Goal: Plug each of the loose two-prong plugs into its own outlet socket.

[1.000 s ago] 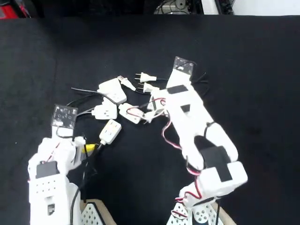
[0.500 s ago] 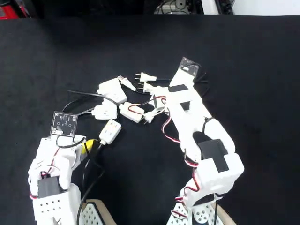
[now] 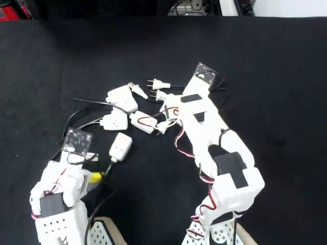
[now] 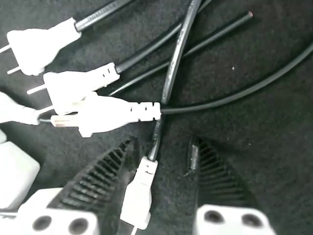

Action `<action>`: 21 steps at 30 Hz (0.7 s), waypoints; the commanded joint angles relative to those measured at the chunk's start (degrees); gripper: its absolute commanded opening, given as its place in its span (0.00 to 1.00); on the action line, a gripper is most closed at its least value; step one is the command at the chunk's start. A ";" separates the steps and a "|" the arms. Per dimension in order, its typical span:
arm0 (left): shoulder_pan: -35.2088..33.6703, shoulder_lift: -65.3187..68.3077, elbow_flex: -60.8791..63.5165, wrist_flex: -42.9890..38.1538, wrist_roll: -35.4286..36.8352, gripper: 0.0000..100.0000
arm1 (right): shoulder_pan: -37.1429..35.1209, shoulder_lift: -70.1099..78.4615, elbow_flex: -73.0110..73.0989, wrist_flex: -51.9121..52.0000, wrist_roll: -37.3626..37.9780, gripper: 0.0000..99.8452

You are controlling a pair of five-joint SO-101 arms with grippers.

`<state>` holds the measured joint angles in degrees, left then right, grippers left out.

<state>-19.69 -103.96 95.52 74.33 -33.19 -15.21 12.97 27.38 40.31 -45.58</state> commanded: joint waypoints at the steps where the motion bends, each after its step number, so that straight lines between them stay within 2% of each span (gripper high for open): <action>1: -2.95 -0.35 -2.59 1.93 -2.02 0.38 | -2.29 0.31 -0.22 -1.76 -0.62 0.12; 5: -2.24 -0.35 -2.59 1.93 -0.09 0.38 | -2.29 0.22 -0.40 -1.67 -0.62 0.03; 12: -2.51 -0.35 -2.51 1.93 -0.26 0.38 | -6.68 0.22 -0.48 1.41 -0.62 0.10; 21: -2.59 -0.35 -2.51 1.93 -0.26 0.38 | -11.34 0.75 -0.22 1.32 -0.53 0.10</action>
<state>-21.63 -104.04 95.43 75.38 -33.98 -19.34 13.14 27.38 41.80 -45.67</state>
